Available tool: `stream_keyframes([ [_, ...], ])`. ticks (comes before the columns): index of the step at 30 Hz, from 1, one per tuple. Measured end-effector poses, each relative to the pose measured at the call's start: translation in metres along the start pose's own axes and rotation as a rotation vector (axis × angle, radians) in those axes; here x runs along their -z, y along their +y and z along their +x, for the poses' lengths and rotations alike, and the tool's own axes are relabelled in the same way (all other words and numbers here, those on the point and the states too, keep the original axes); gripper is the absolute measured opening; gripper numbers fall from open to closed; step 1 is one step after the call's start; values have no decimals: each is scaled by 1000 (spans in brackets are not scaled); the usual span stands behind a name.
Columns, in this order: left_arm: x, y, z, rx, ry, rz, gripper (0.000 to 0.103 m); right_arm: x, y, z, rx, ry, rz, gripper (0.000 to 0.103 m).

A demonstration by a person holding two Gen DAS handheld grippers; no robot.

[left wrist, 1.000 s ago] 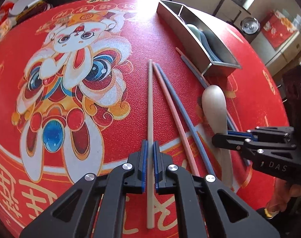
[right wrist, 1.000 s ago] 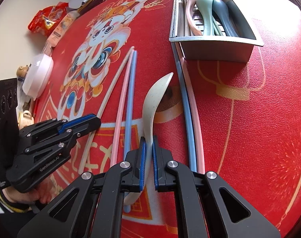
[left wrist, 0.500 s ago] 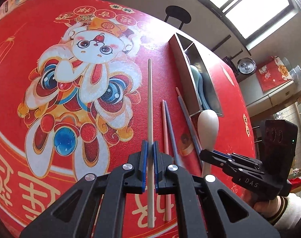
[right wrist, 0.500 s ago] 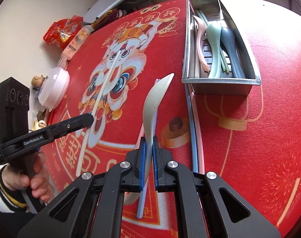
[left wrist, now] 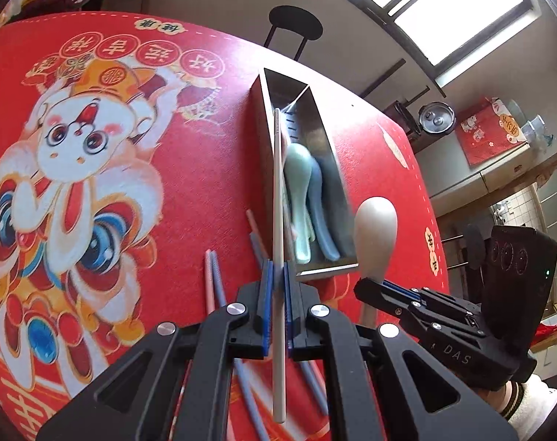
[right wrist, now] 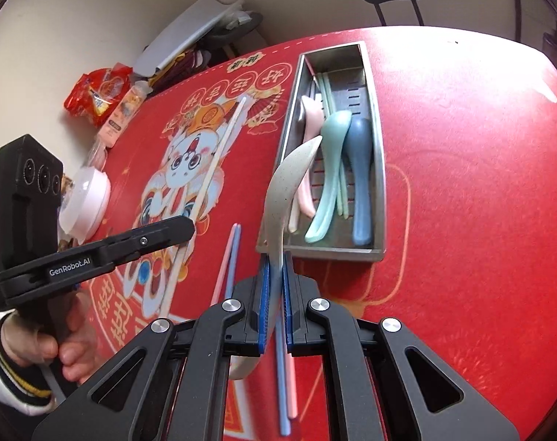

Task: Organize utensils
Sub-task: 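Carry the white spoon with the right tool while the left tool carries the beige chopstick, then open the left tool to drop the chopstick while the right tool releases the white spoon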

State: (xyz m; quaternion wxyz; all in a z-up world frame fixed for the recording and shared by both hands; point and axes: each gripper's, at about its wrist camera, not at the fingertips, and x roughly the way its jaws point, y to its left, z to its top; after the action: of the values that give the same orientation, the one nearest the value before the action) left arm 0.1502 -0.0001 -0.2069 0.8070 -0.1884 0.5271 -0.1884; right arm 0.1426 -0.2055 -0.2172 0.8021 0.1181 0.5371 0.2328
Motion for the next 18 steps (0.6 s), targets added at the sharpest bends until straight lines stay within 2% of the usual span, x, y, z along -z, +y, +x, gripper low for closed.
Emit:
stream_keyframes([
  [4, -30, -20, 23, 19, -13, -13, 6, -25, -13, 0, 28, -5, -25, 7],
  [10, -64, -32, 60, 8, 3, -47, 6, -53, -31, 4, 51, -4, -39, 6],
  [18, -79, -26, 92, -36, 43, -69, 6, -71, -41, 15, 56, 19, -67, 7],
])
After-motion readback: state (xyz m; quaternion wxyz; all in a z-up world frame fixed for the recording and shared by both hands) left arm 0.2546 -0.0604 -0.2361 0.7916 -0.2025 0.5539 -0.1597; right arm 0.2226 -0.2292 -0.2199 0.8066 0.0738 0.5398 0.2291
